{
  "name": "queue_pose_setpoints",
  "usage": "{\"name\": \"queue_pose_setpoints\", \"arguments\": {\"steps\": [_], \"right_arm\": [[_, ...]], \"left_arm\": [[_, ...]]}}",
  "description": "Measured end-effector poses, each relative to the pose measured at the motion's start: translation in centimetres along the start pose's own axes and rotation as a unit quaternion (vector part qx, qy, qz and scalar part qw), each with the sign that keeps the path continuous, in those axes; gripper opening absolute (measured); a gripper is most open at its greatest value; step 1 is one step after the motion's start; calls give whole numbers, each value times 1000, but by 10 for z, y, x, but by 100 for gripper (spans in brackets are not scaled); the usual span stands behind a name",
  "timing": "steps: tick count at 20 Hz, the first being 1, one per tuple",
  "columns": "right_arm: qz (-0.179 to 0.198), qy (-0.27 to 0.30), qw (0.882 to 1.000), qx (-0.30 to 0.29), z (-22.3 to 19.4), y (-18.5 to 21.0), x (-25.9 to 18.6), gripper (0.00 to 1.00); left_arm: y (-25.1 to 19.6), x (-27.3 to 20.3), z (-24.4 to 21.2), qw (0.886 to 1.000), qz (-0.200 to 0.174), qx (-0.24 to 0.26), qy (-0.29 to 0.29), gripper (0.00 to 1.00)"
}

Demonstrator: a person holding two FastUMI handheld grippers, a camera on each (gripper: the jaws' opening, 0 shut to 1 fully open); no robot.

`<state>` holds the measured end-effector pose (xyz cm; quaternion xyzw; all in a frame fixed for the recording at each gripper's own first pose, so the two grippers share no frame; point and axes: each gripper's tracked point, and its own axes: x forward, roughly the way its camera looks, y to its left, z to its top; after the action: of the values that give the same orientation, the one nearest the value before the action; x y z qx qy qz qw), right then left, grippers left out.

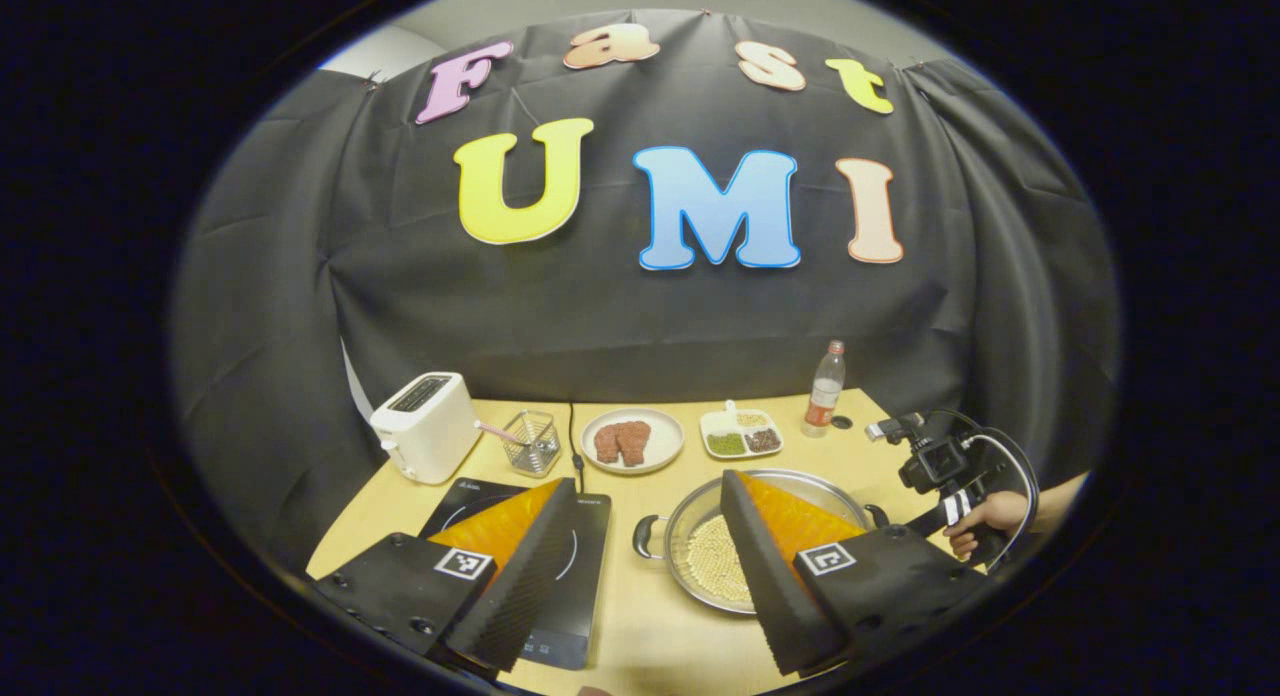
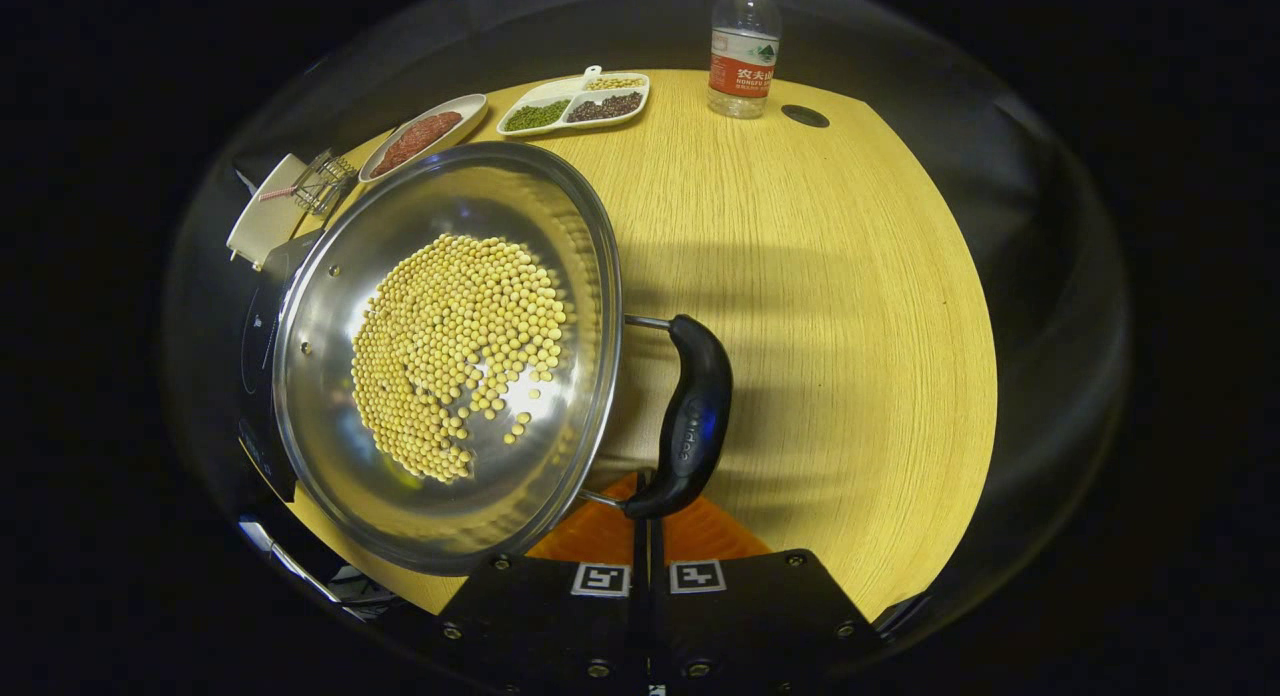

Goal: First push the handle of the pot to place it horizontally, then grasp the pot with both hands and set it on the induction cooktop.

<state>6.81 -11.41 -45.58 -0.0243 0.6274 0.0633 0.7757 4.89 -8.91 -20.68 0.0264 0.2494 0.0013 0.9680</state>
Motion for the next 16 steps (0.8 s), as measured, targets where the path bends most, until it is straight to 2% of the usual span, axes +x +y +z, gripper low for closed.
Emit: {"name": "queue_pose_setpoints", "arguments": {"steps": [1,2,4,7,8,9,10,11,14,16], "right_arm": [[2,-1,1000,0,-1,0,0,0],[4,-2,1000,0,-1,0,-1,1],[0,-12,1000,2,-1,-2,-6,1],[4,-37,999,8,-5,-5,-22,0],[2,-47,999,8,-8,-6,-31,1],[-5,-57,998,9,-11,-9,-36,17],[-13,-65,998,12,-16,-12,-42,30],[-17,-69,997,22,-22,-12,-49,48],[-26,-85,994,60,-40,-8,-72,98],[-34,-117,990,76,-43,-6,-88,100]], "left_arm": [[0,0,-1,1000,3,-3,1,96],[1,0,-2,1000,6,-7,2,92],[-2,0,-4,1000,9,-15,3,96],[-2,2,-8,1000,7,-10,3,95],[-3,5,-9,1000,1,-10,4,92],[-5,8,-10,1000,-7,-11,5,95],[-7,12,-11,1000,-17,-11,6,92],[-9,15,-11,1000,-26,-9,7,95],[-14,25,-15,998,-55,-2,8,96],[-16,31,-18,997,-74,1,11,92]]}}
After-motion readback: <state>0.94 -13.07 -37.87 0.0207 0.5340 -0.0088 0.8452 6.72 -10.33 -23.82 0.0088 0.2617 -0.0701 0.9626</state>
